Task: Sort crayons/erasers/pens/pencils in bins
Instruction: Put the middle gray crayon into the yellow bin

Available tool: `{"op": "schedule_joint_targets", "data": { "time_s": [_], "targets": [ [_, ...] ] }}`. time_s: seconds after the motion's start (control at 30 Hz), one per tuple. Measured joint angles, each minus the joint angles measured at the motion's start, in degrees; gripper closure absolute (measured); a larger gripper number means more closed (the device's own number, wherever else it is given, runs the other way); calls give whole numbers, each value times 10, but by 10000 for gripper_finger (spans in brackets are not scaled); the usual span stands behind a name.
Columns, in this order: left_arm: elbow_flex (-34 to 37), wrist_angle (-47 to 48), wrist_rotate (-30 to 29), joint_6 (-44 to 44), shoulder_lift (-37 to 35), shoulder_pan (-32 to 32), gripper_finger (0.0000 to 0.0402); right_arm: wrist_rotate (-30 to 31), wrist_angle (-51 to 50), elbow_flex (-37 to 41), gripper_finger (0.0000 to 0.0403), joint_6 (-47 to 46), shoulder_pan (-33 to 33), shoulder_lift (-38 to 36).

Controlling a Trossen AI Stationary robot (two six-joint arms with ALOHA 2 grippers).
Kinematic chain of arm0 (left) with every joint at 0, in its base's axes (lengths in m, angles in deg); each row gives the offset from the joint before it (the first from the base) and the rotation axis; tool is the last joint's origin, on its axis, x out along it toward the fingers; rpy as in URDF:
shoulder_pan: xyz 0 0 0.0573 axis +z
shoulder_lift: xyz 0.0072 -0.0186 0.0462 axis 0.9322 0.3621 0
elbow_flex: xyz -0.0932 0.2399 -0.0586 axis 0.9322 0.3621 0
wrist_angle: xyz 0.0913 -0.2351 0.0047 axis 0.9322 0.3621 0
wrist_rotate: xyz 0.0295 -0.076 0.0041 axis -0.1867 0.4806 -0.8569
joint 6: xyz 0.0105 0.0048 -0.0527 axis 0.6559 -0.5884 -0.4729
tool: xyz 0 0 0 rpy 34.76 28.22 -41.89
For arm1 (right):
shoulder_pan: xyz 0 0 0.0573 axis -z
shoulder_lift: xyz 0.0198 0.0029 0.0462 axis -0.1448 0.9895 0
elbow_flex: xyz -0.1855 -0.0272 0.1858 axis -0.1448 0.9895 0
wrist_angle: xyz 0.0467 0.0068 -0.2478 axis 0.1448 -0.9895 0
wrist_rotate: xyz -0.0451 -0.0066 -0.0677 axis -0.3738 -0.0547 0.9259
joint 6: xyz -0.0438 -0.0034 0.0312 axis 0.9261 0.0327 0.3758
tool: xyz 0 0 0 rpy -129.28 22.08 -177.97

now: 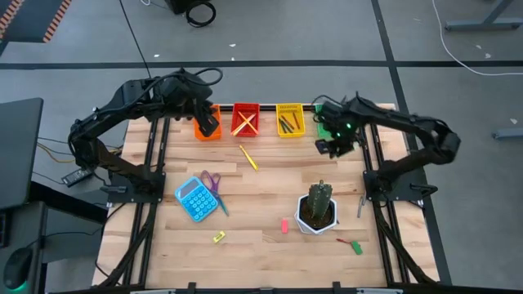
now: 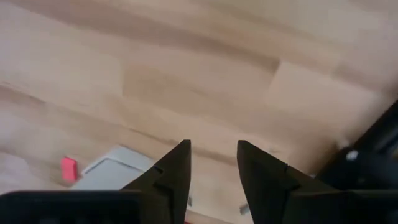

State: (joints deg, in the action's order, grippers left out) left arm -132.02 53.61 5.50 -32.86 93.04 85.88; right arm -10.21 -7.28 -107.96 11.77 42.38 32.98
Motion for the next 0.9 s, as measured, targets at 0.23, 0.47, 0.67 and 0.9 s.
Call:
{"op": "schedule_joint_targets", "data": {
  "time_s": [0.23,0.47,0.67,0.9],
  "targets": [
    [0,7,0,-26,0,-4,283,4,28,107,265,-157,-78,-101],
    [0,6,0,-43,0,-6,281,-23,23,193,265,-326,-190,-154],
    [0,7,0,-73,0,-6,280,-2,35,199,265,-400,-294,-163],
    [0,8,0,-150,0,-7,285,63,67,204,265,-535,-374,-163]
  ]
}}
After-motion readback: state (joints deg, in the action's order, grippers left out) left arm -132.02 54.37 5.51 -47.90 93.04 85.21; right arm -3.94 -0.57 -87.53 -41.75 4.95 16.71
